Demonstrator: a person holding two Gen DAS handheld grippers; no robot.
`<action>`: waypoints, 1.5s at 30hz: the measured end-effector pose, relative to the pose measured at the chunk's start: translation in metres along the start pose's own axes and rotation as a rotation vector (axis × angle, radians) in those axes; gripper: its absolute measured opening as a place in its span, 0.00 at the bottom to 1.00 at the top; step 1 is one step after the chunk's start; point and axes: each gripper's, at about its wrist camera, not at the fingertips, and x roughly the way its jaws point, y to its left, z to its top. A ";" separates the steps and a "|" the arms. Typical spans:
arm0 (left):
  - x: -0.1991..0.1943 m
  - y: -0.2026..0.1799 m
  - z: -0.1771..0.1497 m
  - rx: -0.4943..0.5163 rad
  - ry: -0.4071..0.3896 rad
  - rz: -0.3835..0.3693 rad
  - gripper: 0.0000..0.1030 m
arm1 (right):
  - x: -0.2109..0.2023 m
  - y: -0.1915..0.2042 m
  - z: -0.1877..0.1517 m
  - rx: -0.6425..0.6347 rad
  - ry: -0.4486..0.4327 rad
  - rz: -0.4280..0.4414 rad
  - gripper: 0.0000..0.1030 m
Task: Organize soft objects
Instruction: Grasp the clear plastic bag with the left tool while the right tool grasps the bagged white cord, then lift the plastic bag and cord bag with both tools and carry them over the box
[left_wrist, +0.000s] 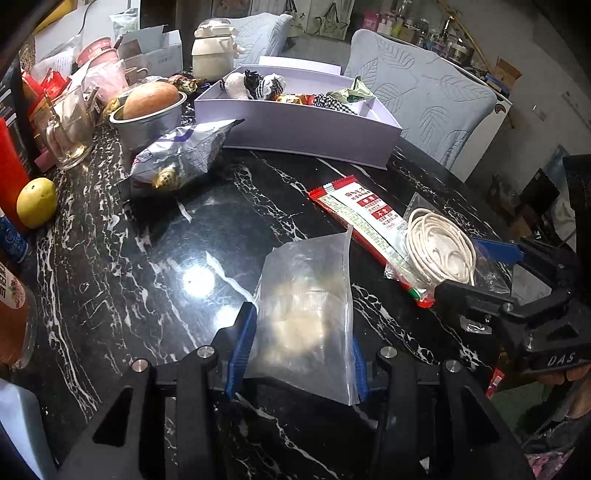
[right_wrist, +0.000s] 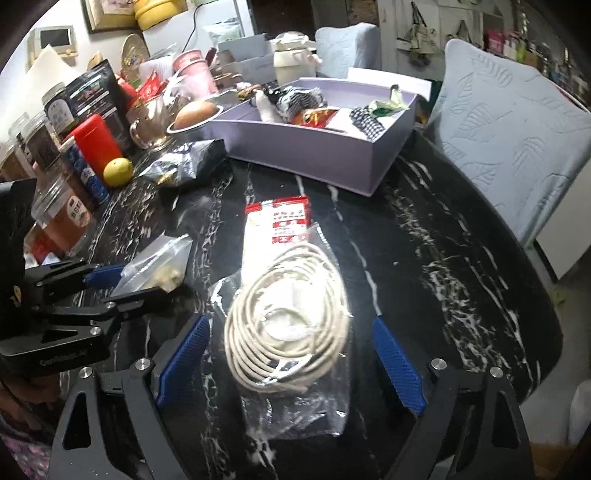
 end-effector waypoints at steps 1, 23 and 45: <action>0.001 0.000 0.000 0.001 0.001 0.001 0.44 | 0.001 0.000 0.000 0.001 0.002 0.004 0.88; 0.007 0.004 0.005 -0.006 -0.033 0.007 0.40 | 0.003 -0.010 -0.013 0.066 -0.008 -0.006 0.56; -0.062 -0.032 0.030 0.074 -0.215 -0.039 0.38 | -0.056 0.001 -0.010 0.053 -0.129 0.009 0.54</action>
